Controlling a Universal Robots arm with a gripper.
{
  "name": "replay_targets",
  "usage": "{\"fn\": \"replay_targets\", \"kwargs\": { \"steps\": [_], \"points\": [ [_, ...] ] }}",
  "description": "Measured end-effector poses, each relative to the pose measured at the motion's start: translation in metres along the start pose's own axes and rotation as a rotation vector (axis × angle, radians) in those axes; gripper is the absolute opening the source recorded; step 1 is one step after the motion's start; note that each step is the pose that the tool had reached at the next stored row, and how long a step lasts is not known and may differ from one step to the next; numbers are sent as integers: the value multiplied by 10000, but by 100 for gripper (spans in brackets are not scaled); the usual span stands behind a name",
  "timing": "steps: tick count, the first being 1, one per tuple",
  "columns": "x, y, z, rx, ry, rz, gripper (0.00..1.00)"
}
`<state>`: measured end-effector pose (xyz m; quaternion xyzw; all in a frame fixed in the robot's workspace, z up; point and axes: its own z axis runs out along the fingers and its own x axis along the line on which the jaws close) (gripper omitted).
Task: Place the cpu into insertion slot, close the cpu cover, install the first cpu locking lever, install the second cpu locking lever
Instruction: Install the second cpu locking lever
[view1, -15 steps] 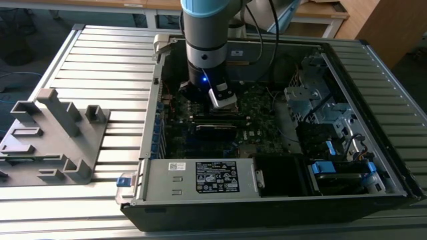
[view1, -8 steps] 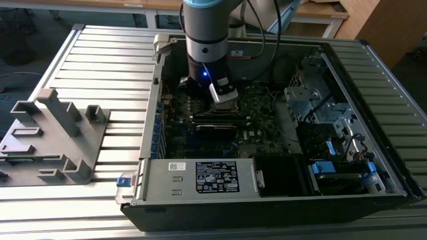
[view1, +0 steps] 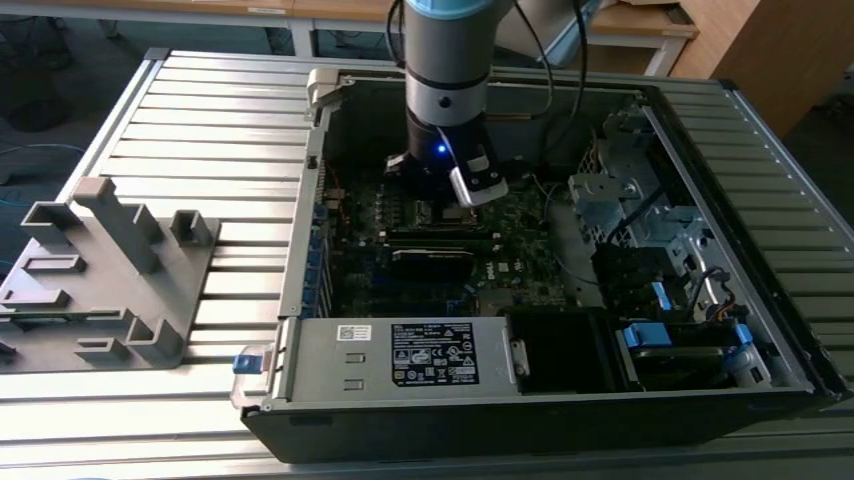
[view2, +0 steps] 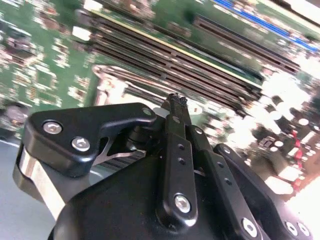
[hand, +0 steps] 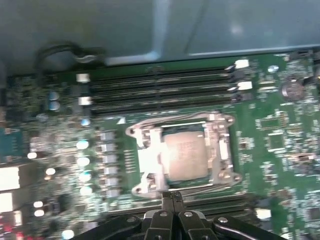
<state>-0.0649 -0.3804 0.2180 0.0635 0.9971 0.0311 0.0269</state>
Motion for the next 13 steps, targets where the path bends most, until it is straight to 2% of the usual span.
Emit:
{"fn": "replay_targets", "kwargs": {
  "steps": [2, 3, 13],
  "points": [
    [-58, 8, 4, 0, 1, -2, 11],
    [-64, 18, 6, 0, 1, -1, 11],
    [-40, 253, 28, -1, 1, -17, 11]
  ]
}}
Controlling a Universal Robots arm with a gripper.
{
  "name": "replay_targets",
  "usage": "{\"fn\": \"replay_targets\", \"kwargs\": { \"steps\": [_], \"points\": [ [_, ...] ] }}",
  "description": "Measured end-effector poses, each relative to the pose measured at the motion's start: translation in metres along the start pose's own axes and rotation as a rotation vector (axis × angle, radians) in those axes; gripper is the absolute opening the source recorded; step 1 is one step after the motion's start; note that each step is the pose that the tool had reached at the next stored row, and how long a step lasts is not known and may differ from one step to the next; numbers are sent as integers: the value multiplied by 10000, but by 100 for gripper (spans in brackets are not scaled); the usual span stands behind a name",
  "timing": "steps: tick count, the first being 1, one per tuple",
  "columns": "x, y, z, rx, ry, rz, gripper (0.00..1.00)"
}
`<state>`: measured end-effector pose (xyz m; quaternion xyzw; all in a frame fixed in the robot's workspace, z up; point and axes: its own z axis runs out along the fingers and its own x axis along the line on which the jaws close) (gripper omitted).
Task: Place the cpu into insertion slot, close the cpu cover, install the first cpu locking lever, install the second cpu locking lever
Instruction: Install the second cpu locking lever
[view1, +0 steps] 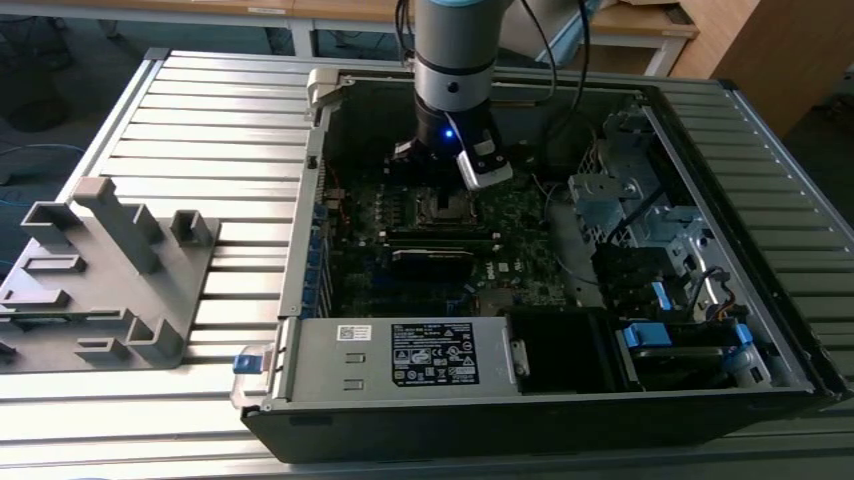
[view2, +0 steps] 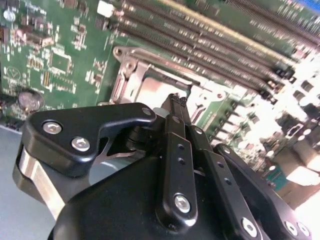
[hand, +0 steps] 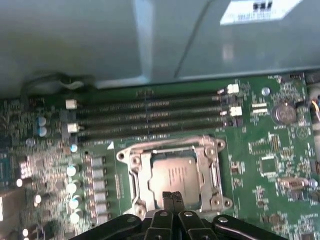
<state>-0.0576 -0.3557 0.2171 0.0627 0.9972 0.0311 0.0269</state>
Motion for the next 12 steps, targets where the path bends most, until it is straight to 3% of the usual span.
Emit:
{"fn": "replay_targets", "kwargs": {
  "steps": [5, 12],
  "points": [
    [-88, 42, 13, -1, 0, -6, 11],
    [-93, 50, 13, 0, 0, -5, 11]
  ]
}}
